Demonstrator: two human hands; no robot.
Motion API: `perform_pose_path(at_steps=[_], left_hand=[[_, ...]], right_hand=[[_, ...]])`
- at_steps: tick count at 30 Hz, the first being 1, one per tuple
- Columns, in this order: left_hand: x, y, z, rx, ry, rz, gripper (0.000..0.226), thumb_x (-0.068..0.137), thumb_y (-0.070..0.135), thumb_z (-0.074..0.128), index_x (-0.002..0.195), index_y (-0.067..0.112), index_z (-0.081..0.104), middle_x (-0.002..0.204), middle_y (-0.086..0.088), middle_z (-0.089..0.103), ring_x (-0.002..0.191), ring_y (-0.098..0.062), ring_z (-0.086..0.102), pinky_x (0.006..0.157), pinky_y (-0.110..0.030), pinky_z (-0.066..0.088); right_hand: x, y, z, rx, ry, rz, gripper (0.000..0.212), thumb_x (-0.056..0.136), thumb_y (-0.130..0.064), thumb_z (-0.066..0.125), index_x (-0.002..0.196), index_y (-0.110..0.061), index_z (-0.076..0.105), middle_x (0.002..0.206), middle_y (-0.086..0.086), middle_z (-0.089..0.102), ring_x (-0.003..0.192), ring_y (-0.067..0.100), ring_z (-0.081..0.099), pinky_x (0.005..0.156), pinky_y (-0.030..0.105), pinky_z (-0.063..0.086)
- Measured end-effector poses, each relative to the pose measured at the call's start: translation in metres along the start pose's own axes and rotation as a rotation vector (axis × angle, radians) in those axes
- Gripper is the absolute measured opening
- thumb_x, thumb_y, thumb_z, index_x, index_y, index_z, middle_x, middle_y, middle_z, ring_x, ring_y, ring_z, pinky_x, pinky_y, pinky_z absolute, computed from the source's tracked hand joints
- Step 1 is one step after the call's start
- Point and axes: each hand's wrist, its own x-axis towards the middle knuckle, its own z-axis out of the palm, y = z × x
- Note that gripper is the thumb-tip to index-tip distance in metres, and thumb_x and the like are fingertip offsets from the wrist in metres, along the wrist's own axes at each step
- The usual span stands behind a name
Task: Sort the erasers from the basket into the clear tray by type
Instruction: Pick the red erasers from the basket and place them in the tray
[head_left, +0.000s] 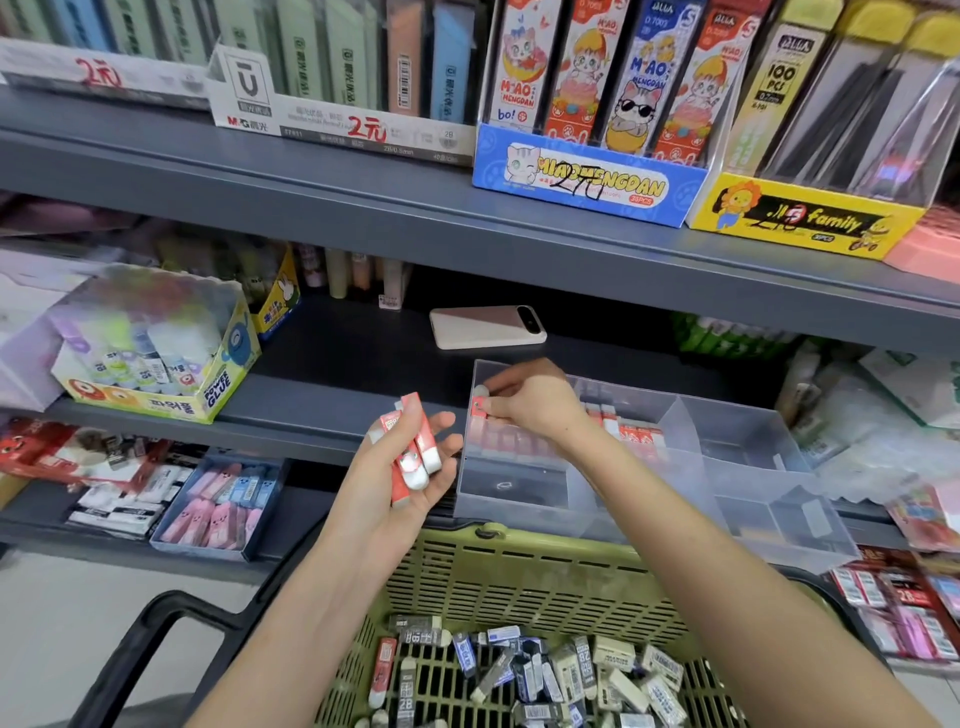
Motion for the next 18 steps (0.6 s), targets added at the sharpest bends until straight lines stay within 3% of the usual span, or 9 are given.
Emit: perform_pose_path(at_steps=[3,6,8,10,12,13,16,18], left_hand=[[0.000,0.000,0.001,0.066,0.028,0.031,0.034,0.065,0.032,0.071,0.093,0.017,0.059,0.076,-0.004,0.071,0.059,-0.014,0.065,0.042,-0.020,0.047],[-0.001,-0.001,0.002,0.116,0.045,0.049,0.039,0.062,0.033,0.072,0.094,0.014,0.058,0.068,-0.002,0.068,0.054,-0.013,0.062,0.042,-0.020,0.046],[-0.001,-0.001,0.002,0.149,0.044,0.064,0.040,0.063,0.035,0.072,0.094,0.013,0.058,0.068,-0.002,0.068,0.054,-0.013,0.062,0.043,-0.021,0.047],[0.000,-0.001,0.000,0.181,0.037,0.088,0.043,0.064,0.038,0.072,0.096,0.012,0.058,0.069,-0.001,0.068,0.056,-0.013,0.062,0.045,-0.021,0.047],[0.001,-0.002,0.000,0.201,0.014,0.108,0.047,0.065,0.042,0.070,0.097,0.011,0.057,0.070,-0.001,0.068,0.056,-0.013,0.062,0.045,-0.021,0.047],[0.001,-0.002,0.001,0.211,-0.002,0.111,0.048,0.066,0.044,0.068,0.098,0.011,0.057,0.069,-0.001,0.068,0.056,-0.012,0.062,0.044,-0.020,0.047],[-0.001,-0.003,0.001,0.233,-0.054,0.104,0.049,0.073,0.049,0.061,0.101,0.010,0.056,0.067,0.000,0.067,0.053,-0.009,0.061,0.039,-0.016,0.042],[-0.002,-0.004,0.000,0.217,-0.064,0.086,0.052,0.074,0.051,0.057,0.105,0.008,0.056,0.067,-0.001,0.066,0.052,-0.008,0.061,0.037,-0.015,0.042]], right_hand=[[0.002,-0.004,0.002,-0.209,-0.022,-0.057,0.021,0.079,-0.013,0.070,0.099,-0.009,0.073,0.099,0.007,0.072,0.080,0.013,0.060,0.071,0.017,0.041],[-0.001,-0.008,0.000,-0.287,-0.017,-0.065,0.025,0.077,-0.012,0.069,0.102,-0.007,0.070,0.101,0.009,0.071,0.083,0.017,0.060,0.076,0.020,0.042],[-0.007,-0.012,-0.002,-0.277,0.081,-0.092,0.020,0.079,-0.016,0.069,0.098,-0.008,0.071,0.096,0.008,0.071,0.084,0.019,0.062,0.077,0.022,0.044],[-0.021,-0.019,-0.002,-0.113,0.174,-0.161,0.014,0.084,-0.023,0.066,0.092,-0.013,0.072,0.088,0.006,0.072,0.084,0.017,0.064,0.078,0.026,0.048],[-0.040,-0.028,-0.001,0.142,0.063,-0.259,0.010,0.086,-0.028,0.063,0.087,-0.023,0.072,0.081,0.006,0.071,0.075,0.009,0.062,0.076,0.032,0.051],[-0.050,-0.032,0.000,0.217,-0.047,-0.304,0.008,0.087,-0.029,0.063,0.090,-0.027,0.071,0.077,0.005,0.070,0.070,0.004,0.060,0.072,0.028,0.051],[-0.068,-0.041,0.001,0.190,-0.228,-0.391,0.014,0.087,-0.027,0.064,0.101,-0.027,0.066,0.064,-0.004,0.056,0.055,-0.003,0.052,0.059,0.011,0.043],[-0.070,-0.043,-0.002,0.192,-0.223,-0.403,0.014,0.085,-0.018,0.067,0.100,-0.017,0.066,0.067,-0.003,0.054,0.054,0.000,0.050,0.059,0.015,0.042]])
